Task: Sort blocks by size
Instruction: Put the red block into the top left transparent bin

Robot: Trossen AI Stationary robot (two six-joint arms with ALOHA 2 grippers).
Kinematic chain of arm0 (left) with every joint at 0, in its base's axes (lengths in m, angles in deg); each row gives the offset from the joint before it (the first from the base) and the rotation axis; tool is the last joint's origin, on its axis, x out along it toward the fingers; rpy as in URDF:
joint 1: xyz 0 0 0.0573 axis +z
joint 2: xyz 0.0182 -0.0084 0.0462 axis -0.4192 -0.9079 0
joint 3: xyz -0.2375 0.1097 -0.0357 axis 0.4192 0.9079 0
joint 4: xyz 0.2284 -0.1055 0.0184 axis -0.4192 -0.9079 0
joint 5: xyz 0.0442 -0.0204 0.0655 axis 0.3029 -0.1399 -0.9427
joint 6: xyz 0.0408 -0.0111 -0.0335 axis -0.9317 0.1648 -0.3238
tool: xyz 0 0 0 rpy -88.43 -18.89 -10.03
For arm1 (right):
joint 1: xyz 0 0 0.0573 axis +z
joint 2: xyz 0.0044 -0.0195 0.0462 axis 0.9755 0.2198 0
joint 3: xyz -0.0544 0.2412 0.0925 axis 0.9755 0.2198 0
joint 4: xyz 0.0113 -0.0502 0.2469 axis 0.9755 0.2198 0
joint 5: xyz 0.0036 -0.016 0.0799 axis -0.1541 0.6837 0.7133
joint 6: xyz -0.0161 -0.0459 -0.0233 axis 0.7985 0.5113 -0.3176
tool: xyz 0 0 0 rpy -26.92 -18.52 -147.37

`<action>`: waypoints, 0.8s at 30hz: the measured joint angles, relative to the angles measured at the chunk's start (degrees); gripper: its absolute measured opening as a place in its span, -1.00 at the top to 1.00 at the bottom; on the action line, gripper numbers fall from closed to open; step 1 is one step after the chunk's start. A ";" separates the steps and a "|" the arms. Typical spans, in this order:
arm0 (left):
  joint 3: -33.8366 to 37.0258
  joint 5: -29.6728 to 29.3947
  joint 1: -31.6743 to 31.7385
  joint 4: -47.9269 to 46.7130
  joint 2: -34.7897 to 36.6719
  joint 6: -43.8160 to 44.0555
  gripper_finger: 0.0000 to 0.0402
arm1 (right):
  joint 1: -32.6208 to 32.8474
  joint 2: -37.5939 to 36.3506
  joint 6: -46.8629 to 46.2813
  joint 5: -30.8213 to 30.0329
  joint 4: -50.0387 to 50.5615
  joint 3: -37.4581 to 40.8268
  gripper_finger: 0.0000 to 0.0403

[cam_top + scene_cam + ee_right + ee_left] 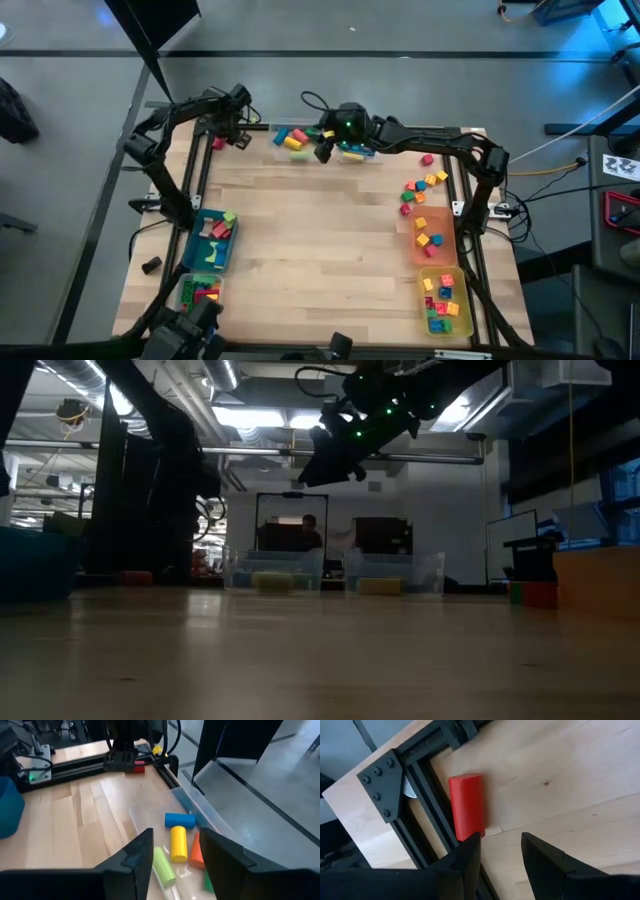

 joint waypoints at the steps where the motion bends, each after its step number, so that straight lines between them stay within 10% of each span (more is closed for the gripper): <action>1: 0.00 0.01 0.10 0.02 -0.26 0.00 0.35 | 0.00 0.00 0.00 0.00 0.50 -0.02 0.20; 24: 0.00 1.92 1.08 1.60 -0.94 3.34 0.35 | -0.04 0.04 2.78 0.00 5.38 0.00 0.20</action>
